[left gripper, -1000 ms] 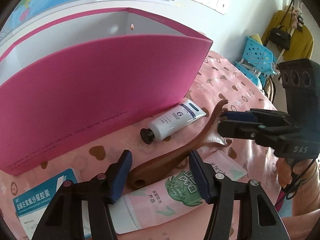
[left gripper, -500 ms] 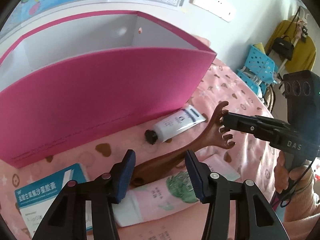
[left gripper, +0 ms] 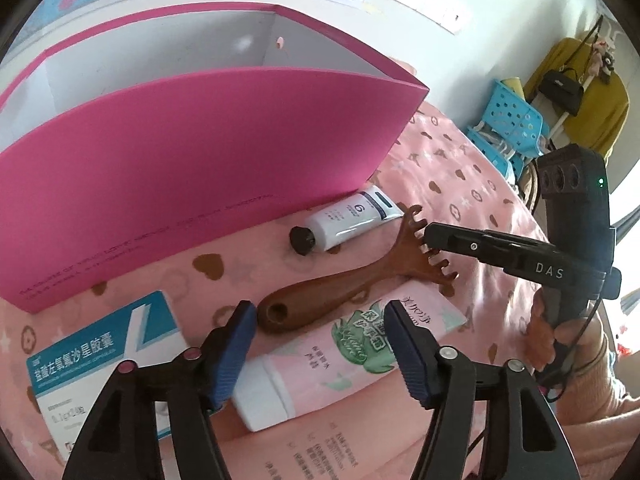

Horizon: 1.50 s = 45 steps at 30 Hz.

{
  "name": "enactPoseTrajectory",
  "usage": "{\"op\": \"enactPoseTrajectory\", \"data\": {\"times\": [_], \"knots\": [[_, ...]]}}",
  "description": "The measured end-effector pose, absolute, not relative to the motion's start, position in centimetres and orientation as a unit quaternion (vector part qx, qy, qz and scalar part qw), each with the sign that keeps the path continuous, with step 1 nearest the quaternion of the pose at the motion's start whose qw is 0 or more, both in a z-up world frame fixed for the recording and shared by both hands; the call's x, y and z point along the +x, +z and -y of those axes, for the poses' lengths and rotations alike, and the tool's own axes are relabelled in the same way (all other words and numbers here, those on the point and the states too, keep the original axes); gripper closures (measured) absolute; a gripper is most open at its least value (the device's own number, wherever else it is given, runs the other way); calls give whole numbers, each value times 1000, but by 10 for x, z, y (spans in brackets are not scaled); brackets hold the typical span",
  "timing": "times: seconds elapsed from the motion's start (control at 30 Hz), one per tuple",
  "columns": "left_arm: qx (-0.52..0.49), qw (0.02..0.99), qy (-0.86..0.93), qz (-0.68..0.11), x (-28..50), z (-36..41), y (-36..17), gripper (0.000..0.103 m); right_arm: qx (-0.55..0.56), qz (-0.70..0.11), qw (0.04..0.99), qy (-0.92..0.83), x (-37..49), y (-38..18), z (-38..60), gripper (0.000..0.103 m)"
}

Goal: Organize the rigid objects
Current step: 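Grasp the massage comb's toothed head with the right gripper and lift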

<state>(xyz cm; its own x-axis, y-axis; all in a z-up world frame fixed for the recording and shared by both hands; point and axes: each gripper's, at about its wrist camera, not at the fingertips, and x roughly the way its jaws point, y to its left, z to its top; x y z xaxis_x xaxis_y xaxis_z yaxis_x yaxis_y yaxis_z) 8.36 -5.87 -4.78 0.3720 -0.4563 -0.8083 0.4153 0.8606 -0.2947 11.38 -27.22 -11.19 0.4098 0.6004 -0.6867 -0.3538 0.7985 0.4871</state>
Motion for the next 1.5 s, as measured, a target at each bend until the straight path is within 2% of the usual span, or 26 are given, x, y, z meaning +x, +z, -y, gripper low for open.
{"op": "enactPoseTrajectory", "data": {"times": [0.47,0.83,0.9,1.03,1.2,1.27,1.3,1.43,1.5], "knots": [[-56,827,-261,-495,92,67,-54,36,155,-421,845,290,110,-87,277,93],[-32,823,-253,-508,93,70,-52,37,179,-446,836,264,115,-110,299,95],[-27,822,-255,-509,93,71,-52,37,176,-447,836,264,115,-110,297,93],[-29,819,-260,-510,93,72,-52,45,164,-462,833,255,119,-115,293,86],[-25,821,-252,-512,95,77,-55,61,144,-465,834,258,118,-115,282,79],[-18,825,-249,-506,93,79,-55,61,142,-464,834,262,116,-113,279,71],[-17,827,-249,-505,92,80,-55,60,145,-463,833,265,115,-113,279,70],[-18,829,-252,-498,92,78,-55,59,156,-463,829,271,115,-112,282,71],[-13,831,-253,-495,91,78,-55,57,157,-461,830,272,114,-109,285,79]]}}
